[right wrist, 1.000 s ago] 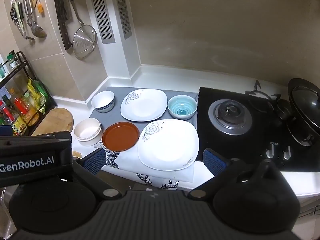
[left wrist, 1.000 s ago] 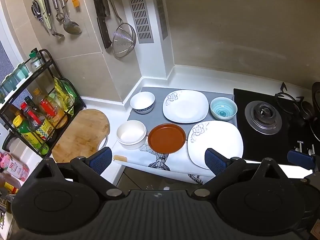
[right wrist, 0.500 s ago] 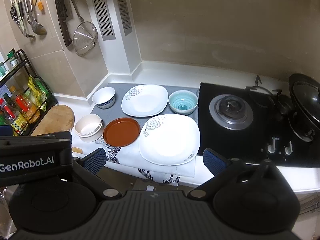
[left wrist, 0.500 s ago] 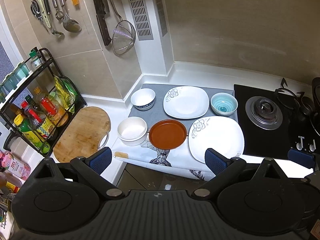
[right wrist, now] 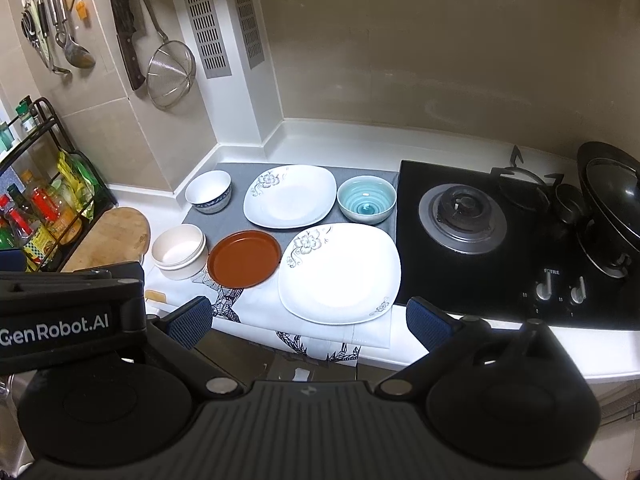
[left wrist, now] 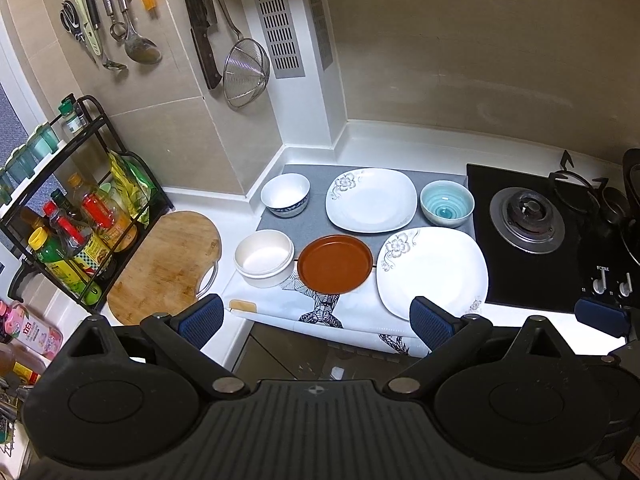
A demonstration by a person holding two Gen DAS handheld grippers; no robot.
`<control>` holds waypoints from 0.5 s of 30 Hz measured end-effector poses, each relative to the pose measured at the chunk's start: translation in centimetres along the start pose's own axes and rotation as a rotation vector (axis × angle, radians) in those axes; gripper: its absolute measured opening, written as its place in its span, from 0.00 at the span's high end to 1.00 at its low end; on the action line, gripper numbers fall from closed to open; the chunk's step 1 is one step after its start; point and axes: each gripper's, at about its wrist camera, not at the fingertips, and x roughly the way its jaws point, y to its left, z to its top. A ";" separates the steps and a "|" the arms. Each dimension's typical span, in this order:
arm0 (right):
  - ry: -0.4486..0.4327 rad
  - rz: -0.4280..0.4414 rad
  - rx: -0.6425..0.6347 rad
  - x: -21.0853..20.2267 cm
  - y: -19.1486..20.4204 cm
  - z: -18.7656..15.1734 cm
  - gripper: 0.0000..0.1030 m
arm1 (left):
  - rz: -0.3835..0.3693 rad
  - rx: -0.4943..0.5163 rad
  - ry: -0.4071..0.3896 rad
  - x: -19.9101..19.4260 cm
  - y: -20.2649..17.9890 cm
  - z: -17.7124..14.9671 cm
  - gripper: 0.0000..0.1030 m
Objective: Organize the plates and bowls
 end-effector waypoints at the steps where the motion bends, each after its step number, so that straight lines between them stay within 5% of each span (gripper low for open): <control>1: 0.000 0.000 -0.001 0.0 0.0 0.1 0.00 | 0.000 0.000 0.000 0.0 0.0 0.0 0.03; 15: 0.011 0.006 0.002 0.4 -0.5 0.1 0.00 | 0.009 0.004 0.009 0.2 -0.8 -0.3 0.02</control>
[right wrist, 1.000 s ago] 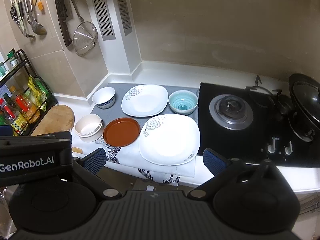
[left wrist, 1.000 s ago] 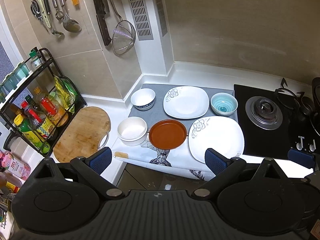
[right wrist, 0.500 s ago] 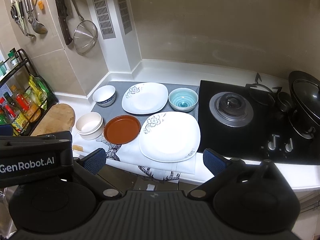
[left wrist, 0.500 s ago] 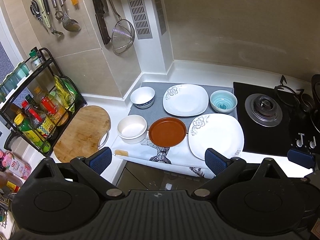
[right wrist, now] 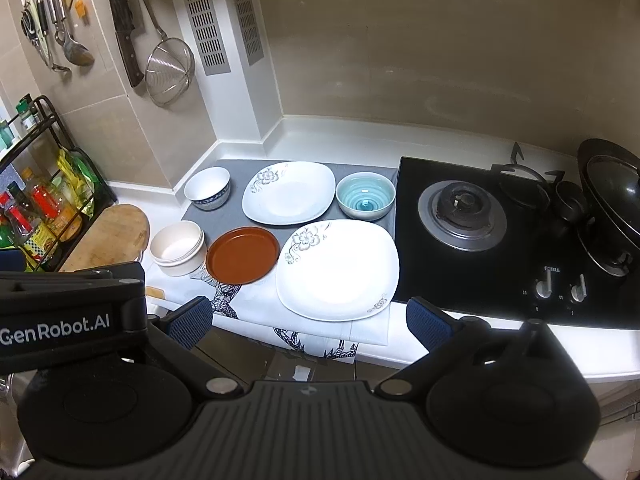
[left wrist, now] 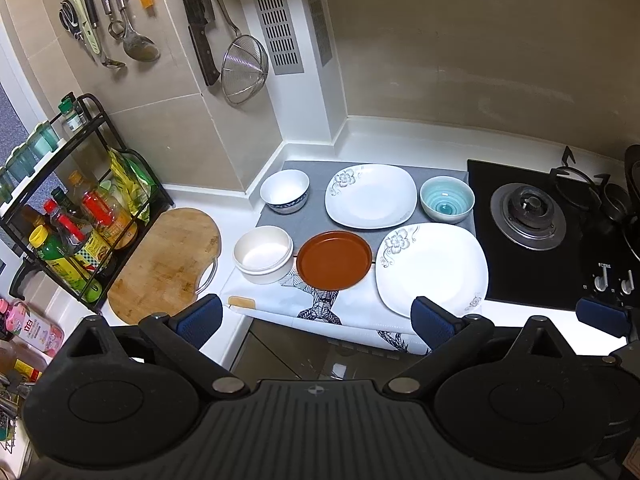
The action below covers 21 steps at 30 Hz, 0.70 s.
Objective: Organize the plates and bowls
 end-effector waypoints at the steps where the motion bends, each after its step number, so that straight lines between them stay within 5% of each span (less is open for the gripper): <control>1: 0.001 -0.001 0.001 0.1 -0.1 0.0 0.00 | 0.000 0.001 0.001 0.0 -0.1 0.0 0.02; 21: 0.028 0.013 -0.028 2.5 1.2 1.8 0.00 | -0.001 -0.024 0.021 2.0 1.2 0.7 0.02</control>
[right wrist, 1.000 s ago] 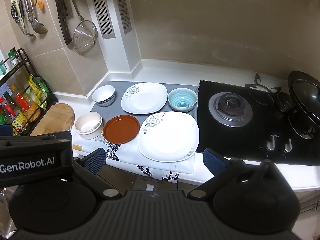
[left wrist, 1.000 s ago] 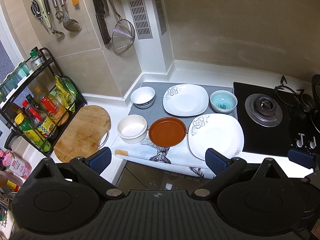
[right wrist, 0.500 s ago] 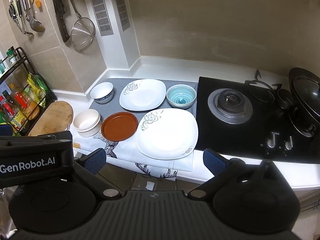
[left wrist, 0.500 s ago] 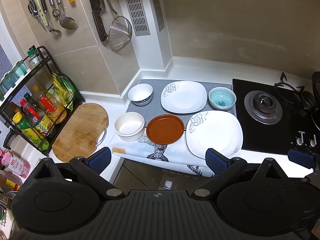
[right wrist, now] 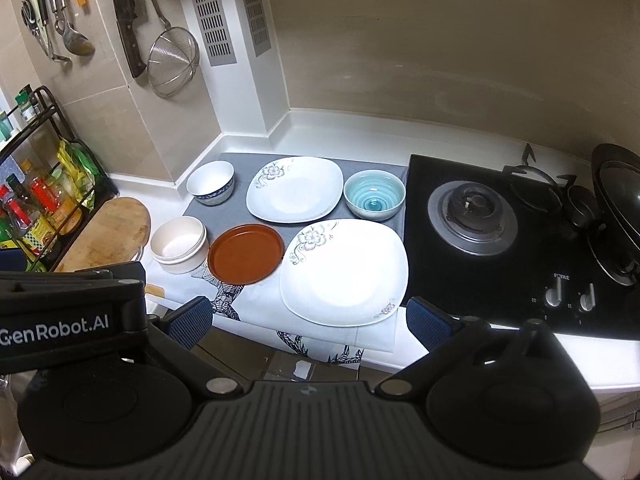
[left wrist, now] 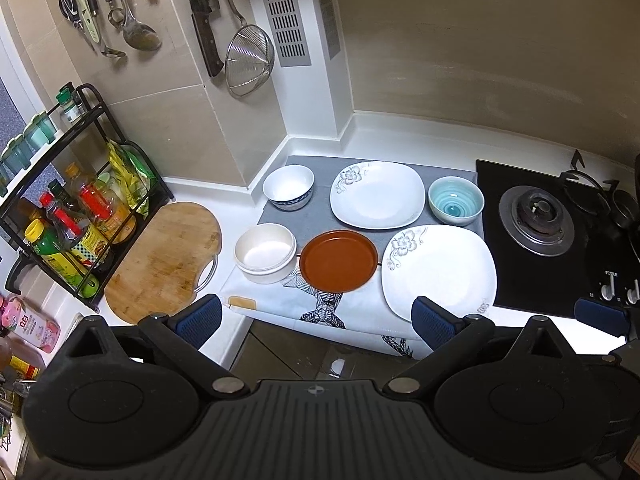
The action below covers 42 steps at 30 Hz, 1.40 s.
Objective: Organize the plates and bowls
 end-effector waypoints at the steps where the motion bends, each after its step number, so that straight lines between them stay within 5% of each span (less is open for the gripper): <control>1: 0.001 0.000 -0.002 0.2 0.1 0.2 0.00 | 0.000 -0.002 0.001 0.2 0.1 0.1 0.02; 9: 0.038 0.002 -0.010 2.8 1.0 1.3 0.00 | -0.004 -0.013 0.032 2.9 1.1 1.3 0.01; 20: 0.179 0.022 -0.016 10.6 2.3 1.8 0.00 | -0.083 -0.018 0.190 11.5 3.0 2.0 0.01; 25: 0.246 0.078 0.129 13.8 1.7 2.2 0.00 | -0.335 -0.085 0.238 17.8 5.2 2.4 0.06; 28: 0.162 0.110 0.182 14.6 0.5 1.5 0.00 | -0.433 -0.104 0.277 22.3 5.8 2.2 0.06; 31: 0.033 0.174 0.050 14.9 -0.3 0.4 0.00 | -0.521 -0.080 0.231 25.7 6.0 1.9 0.10; 34: 0.103 0.048 -0.094 16.9 -0.7 -0.6 0.00 | -0.636 0.036 0.158 27.4 4.9 1.6 0.10; 38: 0.129 -0.009 0.115 18.3 -5.5 -1.3 0.00 | -0.694 0.097 0.251 30.9 2.6 2.1 0.13; 42: 0.116 0.192 0.401 20.2 -12.4 -2.1 0.00 | -0.714 0.050 0.371 35.6 0.5 1.9 0.48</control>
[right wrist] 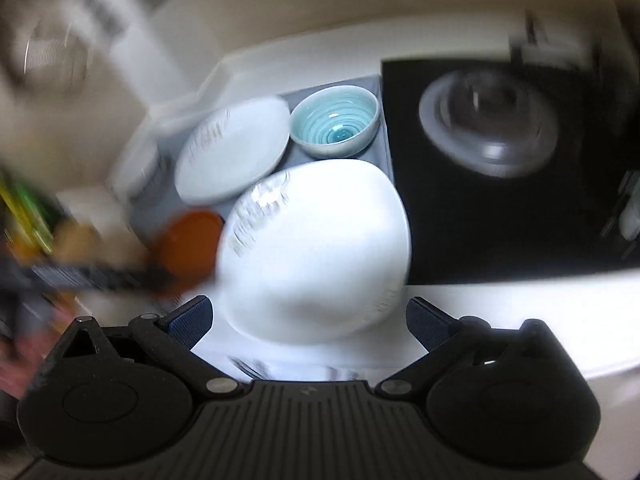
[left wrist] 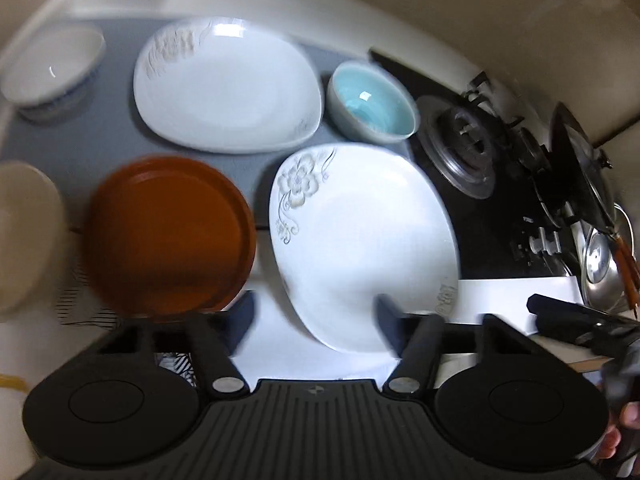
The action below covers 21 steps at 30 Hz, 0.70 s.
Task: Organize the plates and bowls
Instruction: 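Grasp the rim of the flower-print white plate with both tools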
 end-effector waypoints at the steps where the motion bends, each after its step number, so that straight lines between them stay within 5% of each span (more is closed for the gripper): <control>1: 0.017 0.024 0.027 0.5 -1.2 0.6 0.02 | 0.023 -0.027 0.010 0.9 0.4 0.2 0.50; 5: 0.030 0.058 0.009 2.0 -3.9 2.3 0.10 | 0.038 -0.128 0.050 3.7 1.4 0.5 0.59; 7: 0.044 0.093 0.004 2.7 -5.0 3.3 0.28 | 0.009 -0.213 0.084 4.9 2.0 0.4 0.64; 11: 0.071 0.173 0.051 4.5 -8.2 5.5 0.39 | 0.036 -0.282 0.108 6.6 1.7 0.2 0.80; 21: 0.184 0.248 0.131 8.7 -12.7 6.7 0.63 | 0.061 -0.384 0.074 7.5 1.8 -0.1 0.80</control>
